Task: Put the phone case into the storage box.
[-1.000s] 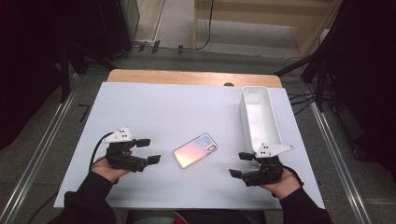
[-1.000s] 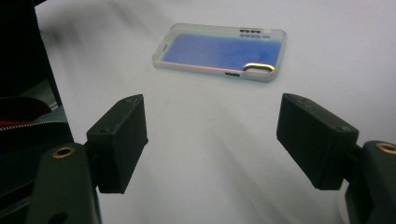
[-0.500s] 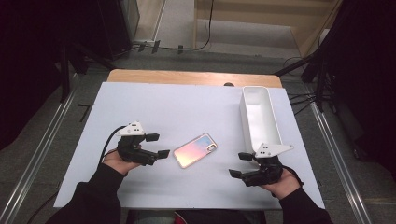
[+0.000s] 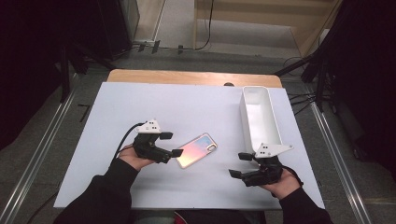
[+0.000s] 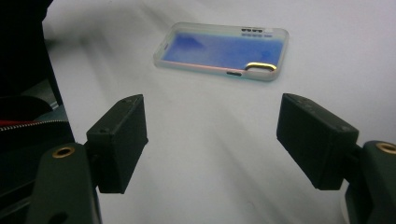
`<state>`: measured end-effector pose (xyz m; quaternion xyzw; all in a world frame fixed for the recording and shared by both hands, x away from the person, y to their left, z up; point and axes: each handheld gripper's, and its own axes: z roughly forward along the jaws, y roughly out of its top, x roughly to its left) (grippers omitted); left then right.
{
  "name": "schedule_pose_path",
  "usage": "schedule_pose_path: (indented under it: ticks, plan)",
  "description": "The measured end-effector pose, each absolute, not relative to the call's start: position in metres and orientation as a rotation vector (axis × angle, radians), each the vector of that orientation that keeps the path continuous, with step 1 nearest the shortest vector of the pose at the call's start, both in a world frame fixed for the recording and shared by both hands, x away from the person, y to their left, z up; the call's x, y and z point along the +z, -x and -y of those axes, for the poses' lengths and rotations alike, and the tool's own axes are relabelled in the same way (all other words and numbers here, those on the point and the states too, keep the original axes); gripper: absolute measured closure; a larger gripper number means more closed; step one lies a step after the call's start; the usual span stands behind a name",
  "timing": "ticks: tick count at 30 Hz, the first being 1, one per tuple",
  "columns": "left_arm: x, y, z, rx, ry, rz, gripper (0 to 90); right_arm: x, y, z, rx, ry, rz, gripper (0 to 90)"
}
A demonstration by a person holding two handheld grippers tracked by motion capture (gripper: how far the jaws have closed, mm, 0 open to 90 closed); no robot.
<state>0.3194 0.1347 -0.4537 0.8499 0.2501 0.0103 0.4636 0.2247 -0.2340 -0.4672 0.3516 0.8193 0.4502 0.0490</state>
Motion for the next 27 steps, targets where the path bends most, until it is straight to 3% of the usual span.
schedule_pose_path:
  ticks: [19, 21, 27]
  plan:
    - [-0.457, -0.330, -0.103, 0.048, -2.084, -0.600, 17.2, -0.468, -0.225, 0.234, 1.371, -1.064, -2.499, 23.2]
    - [-0.453, -0.331, -0.102, 0.039, -2.061, -0.601, 0.0, -0.468, -0.225, 0.233, 1.372, -1.060, -2.502, 23.2]
    - [-0.452, -0.335, -0.093, 0.053, -2.066, -0.593, 0.0, -0.468, -0.225, 0.233, 1.372, -1.056, -2.504, 23.2]
